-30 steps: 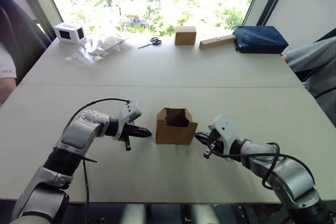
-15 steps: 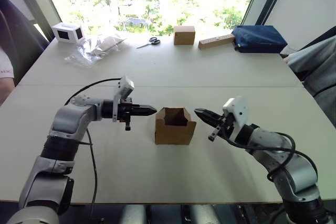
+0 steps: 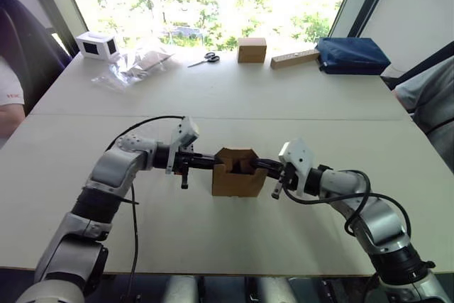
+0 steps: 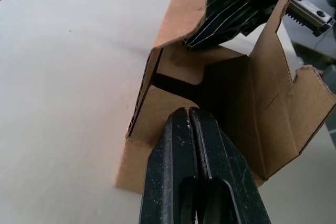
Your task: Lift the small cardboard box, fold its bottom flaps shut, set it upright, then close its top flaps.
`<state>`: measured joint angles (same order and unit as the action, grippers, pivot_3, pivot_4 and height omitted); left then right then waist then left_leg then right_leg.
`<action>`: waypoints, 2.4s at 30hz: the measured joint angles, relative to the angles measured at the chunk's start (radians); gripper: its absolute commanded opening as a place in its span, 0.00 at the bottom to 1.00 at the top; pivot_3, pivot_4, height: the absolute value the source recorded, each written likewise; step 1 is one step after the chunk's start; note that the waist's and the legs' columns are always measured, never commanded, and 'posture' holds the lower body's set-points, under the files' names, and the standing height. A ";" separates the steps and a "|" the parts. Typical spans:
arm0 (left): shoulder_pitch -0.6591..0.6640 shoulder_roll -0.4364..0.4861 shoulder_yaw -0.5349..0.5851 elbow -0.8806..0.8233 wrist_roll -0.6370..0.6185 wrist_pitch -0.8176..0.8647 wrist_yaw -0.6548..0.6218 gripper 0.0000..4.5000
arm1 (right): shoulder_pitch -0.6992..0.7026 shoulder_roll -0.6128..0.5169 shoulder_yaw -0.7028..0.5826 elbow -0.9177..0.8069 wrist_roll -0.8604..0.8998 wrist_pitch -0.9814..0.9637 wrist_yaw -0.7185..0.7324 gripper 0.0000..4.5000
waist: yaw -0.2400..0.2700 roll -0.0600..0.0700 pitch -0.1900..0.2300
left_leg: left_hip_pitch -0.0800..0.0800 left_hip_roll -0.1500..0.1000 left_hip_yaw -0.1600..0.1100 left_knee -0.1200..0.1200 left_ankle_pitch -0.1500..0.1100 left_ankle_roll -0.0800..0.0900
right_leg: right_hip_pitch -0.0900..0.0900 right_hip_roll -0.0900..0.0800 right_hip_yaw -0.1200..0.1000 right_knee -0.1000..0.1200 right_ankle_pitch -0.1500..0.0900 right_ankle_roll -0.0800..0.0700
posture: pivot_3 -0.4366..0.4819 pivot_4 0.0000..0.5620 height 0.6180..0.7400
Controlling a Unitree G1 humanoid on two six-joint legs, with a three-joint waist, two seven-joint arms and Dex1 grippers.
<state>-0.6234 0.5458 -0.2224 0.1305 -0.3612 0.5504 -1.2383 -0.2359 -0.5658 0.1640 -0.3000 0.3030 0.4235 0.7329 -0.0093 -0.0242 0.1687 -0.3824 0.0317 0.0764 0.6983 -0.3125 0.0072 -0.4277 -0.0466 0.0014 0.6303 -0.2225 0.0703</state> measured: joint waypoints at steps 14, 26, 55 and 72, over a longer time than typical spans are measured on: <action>0.011 0.002 0.079 -0.053 -0.117 0.097 -0.018 0.01 | 0.024 0.039 -0.137 -0.138 0.081 0.070 -0.084 0.00 | -0.001 0.001 -0.004 | -0.009 0.000 0.000 0.000 0.000 0.000 | -0.009 0.000 0.000 0.001 0.001 0.002 | 0.48 0.27 1.00; -0.132 0.040 0.132 0.169 -0.133 0.107 -0.047 0.01 | 0.056 -0.056 -0.247 -0.515 0.410 0.331 -0.108 0.00 | 0.000 0.001 -0.003 | -0.009 0.000 -0.001 -0.001 0.000 0.000 | -0.009 0.000 -0.001 0.000 0.000 0.000 | 0.48 0.27 1.00; -0.312 -0.259 0.041 0.722 0.120 -0.228 -0.184 0.01 | -0.032 -0.009 0.116 -0.155 0.101 0.164 -0.023 0.00 | -0.002 -0.001 -0.002 | -0.014 -0.001 0.000 0.000 -0.001 0.002 | -0.013 0.001 -0.001 0.000 0.001 0.001 | 0.48 0.27 1.00; -0.254 -0.138 0.173 0.319 -0.040 0.048 -0.153 0.01 | -0.035 -0.003 0.097 -0.129 0.057 0.137 0.007 0.00 | -0.004 -0.001 -0.002 | -0.013 0.001 -0.001 0.000 -0.001 0.002 | -0.013 0.000 -0.001 0.000 0.002 0.003 | 0.48 0.27 1.00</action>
<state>-0.8773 0.4076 -0.0491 0.4498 -0.4010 0.5982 -1.3910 -0.2711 -0.5684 0.2614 -0.4291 0.3597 0.5602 0.7397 -0.0132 -0.0255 0.1667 -0.3954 0.0324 0.0757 0.6979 -0.3135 0.0089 -0.4405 -0.0465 0.0006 0.6305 -0.2206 0.0735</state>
